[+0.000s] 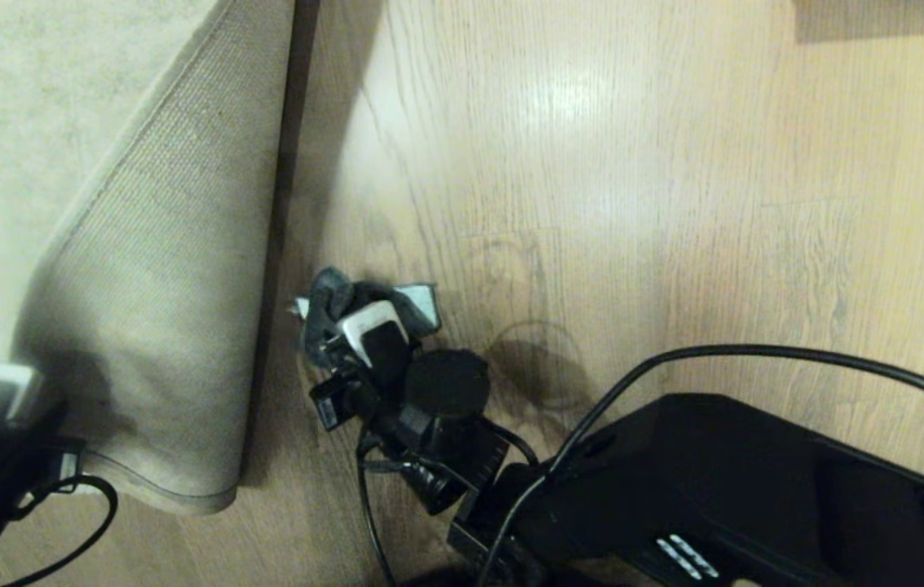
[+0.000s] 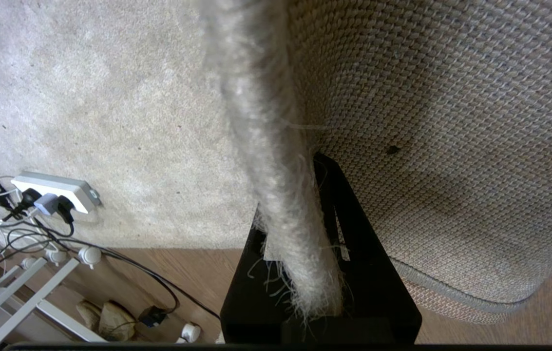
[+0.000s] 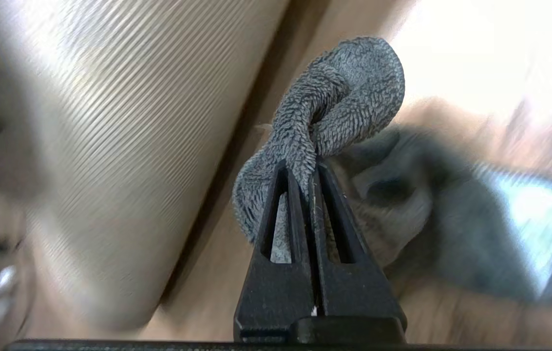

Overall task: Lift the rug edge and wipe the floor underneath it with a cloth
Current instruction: Wipe the floor under the carpet with a rag

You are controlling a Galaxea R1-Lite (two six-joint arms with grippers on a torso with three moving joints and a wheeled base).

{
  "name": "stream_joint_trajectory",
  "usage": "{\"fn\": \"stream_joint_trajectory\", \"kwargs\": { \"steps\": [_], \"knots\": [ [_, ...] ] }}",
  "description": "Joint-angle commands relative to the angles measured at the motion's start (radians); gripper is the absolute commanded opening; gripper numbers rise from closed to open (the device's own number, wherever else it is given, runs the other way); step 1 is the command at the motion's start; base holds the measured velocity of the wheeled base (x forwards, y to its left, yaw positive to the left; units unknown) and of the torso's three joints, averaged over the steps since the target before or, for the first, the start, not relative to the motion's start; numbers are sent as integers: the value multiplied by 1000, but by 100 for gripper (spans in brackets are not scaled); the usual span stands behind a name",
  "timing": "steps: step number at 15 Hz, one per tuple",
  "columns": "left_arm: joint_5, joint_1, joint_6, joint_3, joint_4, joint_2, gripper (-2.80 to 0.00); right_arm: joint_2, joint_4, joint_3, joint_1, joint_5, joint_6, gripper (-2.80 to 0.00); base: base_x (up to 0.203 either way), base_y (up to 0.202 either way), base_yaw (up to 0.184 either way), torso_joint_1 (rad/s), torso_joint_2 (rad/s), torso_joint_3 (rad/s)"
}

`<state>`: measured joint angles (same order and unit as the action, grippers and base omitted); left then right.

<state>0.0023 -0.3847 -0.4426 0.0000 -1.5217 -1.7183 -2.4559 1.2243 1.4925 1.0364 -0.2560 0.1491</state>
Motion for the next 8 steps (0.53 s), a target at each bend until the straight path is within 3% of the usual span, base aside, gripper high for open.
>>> {"fn": "stream_joint_trajectory", "kwargs": {
  "steps": [1,3,8],
  "knots": [
    [1,0,-2,0,-34,-1,-280,-67,0,132,-47,-1,3,-280,0,0,0,0,0,0],
    [1,4,-2,0,-34,-1,-280,-52,-24,194,-91,-2,6,-280,0,0,0,0,0,0],
    [1,6,-4,0,-34,0,-280,75,-57,201,-122,-3,38,-280,0,0,0,0,0,0]
  ]
}}
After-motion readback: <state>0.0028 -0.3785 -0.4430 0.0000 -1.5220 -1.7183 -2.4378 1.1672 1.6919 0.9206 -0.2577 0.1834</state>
